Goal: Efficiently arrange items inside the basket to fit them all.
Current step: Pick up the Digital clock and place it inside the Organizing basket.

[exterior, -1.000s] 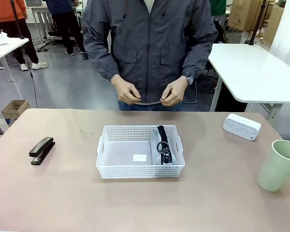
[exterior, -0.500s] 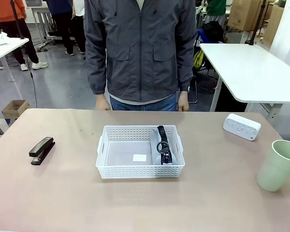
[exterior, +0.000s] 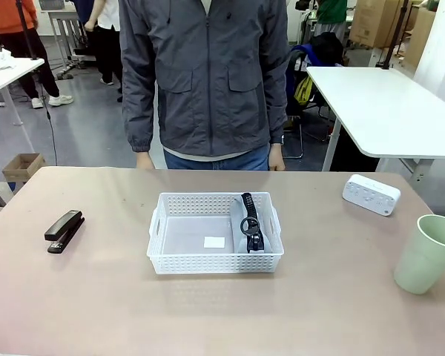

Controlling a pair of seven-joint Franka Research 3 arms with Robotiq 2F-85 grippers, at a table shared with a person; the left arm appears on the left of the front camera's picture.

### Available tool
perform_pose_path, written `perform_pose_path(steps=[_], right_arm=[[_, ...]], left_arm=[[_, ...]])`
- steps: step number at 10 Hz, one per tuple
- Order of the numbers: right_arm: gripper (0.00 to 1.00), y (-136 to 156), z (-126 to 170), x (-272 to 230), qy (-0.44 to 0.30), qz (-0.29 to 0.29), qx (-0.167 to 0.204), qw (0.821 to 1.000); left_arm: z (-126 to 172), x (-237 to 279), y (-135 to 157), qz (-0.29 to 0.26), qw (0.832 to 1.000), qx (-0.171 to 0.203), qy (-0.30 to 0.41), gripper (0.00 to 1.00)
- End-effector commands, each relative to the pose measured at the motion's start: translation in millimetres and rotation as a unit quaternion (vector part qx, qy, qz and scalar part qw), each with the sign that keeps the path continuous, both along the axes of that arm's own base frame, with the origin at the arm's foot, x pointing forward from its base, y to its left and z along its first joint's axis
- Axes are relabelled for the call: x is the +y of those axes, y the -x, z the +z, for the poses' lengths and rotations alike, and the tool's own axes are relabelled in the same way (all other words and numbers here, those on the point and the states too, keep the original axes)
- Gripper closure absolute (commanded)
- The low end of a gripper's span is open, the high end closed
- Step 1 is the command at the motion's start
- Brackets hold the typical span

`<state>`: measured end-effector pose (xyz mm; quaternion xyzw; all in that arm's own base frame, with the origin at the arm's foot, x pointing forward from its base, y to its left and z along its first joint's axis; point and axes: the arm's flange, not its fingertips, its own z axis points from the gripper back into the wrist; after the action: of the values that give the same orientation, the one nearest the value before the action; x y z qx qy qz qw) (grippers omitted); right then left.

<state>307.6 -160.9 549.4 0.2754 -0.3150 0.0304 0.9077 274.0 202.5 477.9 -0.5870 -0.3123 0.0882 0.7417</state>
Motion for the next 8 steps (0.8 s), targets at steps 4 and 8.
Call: perform_pose_path(steps=[4,8], right_arm=[[0.0,-102,-38,68,0.165,0.106,0.043,0.98],[0.0,-181,-102,123,0.256,0.042,0.125,0.958]], left_arm=[[3,0,-2,0.001,1.0,-0.015,0.007,0.0],[3,0,-2,0.001,1.0,-0.015,0.007,0.0]])
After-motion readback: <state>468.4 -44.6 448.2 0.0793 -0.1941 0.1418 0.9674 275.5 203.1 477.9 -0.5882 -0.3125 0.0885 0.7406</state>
